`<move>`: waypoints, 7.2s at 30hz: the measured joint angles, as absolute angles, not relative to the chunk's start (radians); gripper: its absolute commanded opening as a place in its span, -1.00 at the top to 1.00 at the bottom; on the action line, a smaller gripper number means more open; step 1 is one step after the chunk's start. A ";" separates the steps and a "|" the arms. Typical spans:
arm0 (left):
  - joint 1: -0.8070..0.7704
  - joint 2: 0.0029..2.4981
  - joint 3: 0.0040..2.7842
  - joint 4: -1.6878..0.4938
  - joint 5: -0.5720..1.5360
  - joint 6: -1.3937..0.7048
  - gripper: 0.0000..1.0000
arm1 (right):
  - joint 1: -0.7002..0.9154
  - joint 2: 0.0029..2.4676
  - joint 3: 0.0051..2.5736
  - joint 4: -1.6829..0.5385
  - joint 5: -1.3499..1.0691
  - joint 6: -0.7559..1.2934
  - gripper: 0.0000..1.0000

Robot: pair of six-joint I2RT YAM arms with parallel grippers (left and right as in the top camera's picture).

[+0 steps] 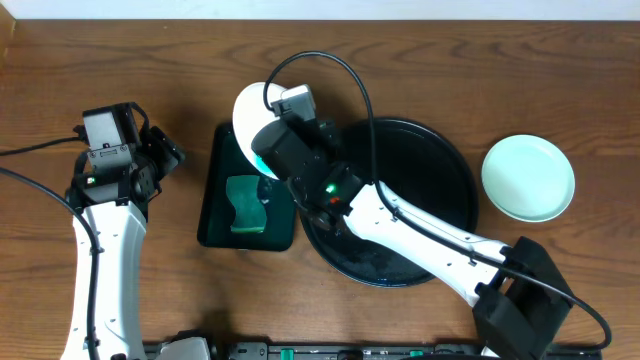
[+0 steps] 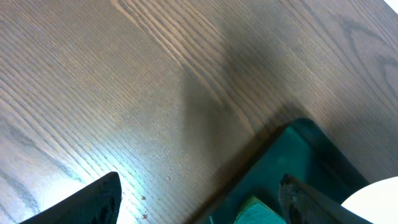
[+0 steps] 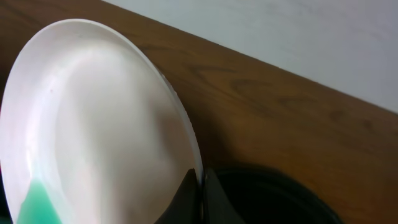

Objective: Clean dirty plates on tray and stack at the side
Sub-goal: 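Carry the white plate left over the black rectangular tray, tilting it, then hold the white plate tilted upright over the black tray to drain, then bring the white plate back and lower it onto the round tray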

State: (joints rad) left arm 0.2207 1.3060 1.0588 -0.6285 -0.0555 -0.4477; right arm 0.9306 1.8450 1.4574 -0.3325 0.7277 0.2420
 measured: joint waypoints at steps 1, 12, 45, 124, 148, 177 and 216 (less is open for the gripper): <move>0.221 1.306 1.059 -0.628 -0.056 -0.448 -0.62 | 0.933 1.845 1.457 -0.332 0.731 0.227 0.97; 0.221 1.306 1.059 -0.628 -0.056 -0.448 -0.62 | 0.980 1.845 1.457 -0.330 0.838 0.062 0.97; 0.221 1.306 1.059 -0.628 -0.056 -0.448 -0.62 | 1.196 1.845 1.460 0.266 1.369 -0.629 0.98; 0.221 1.306 1.059 -0.628 -0.056 -0.448 -0.62 | 1.224 1.845 1.460 0.384 1.396 -0.871 0.98; 0.221 1.306 1.059 -0.628 -0.056 -0.448 -0.62 | 1.244 1.845 1.460 0.379 1.373 -0.788 0.98; 0.221 1.306 1.059 -0.628 -0.056 -0.448 -0.62 | 1.239 1.845 1.460 0.337 1.357 -0.715 0.98; 0.221 1.306 1.059 -0.628 -0.056 -0.448 -0.62 | 1.077 1.846 1.462 -0.286 1.039 -0.202 0.97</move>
